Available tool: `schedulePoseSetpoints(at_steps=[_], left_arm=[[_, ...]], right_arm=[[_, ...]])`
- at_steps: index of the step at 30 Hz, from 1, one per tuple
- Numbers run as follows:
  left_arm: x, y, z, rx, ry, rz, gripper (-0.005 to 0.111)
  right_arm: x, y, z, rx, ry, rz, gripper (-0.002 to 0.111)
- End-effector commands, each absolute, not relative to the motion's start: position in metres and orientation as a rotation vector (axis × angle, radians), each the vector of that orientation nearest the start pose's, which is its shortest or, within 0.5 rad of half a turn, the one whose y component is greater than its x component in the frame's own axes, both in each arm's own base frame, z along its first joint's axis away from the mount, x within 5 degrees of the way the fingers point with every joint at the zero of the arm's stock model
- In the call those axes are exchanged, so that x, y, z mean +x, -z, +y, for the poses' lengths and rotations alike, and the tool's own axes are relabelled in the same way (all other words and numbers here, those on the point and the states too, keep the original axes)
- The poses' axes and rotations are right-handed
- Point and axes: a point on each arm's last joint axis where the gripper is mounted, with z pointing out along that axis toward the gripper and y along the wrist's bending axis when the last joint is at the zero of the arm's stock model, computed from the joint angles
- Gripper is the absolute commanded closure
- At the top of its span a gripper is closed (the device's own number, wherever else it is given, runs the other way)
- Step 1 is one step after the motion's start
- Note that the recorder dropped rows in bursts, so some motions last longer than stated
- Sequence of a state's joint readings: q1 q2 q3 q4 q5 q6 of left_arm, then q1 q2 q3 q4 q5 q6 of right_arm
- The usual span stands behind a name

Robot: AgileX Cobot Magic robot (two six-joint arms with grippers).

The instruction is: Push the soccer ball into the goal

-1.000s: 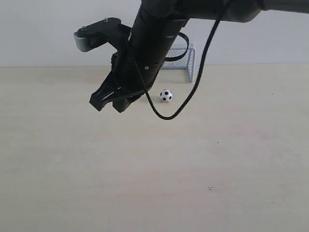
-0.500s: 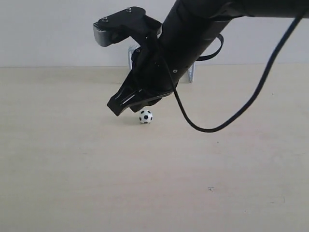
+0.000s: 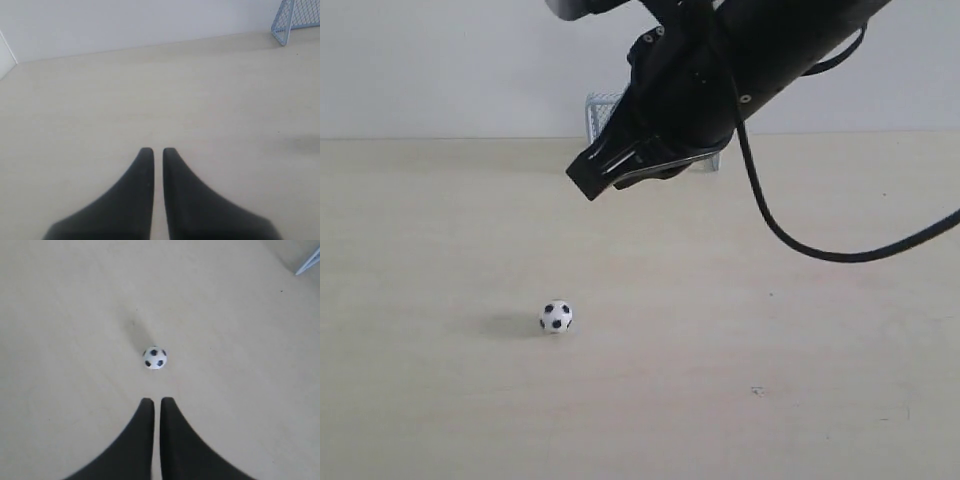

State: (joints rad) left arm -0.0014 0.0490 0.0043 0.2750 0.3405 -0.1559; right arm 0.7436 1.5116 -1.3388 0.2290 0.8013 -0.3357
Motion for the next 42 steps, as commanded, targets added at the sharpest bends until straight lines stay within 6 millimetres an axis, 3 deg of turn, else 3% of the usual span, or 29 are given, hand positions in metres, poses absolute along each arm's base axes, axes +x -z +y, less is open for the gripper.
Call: schedulePoseSetpoints(at_steps=[1, 9, 24, 42], left_arm=[[0.057, -0.181, 0.008, 0.035, -0.143, 1.865, 0.1], [0.057, -0.181, 0.008, 0.035, -0.143, 1.865, 0.1], [0.057, -0.181, 0.008, 0.035, -0.143, 1.865, 0.1], [0.057, -0.181, 0.008, 0.035, -0.143, 1.865, 0.1]], right_arm=[[0.224, -0.352, 0.224, -1.158, -0.429, 2.174, 0.108], [0.194, -0.347, 0.191, -1.058, -0.421, 2.159, 0.108], [0.14, -0.366, 0.136, -0.901, -0.45, 2.066, 0.108], [0.097, -0.337, 0.095, -0.779, -0.501, 2.099, 0.108]])
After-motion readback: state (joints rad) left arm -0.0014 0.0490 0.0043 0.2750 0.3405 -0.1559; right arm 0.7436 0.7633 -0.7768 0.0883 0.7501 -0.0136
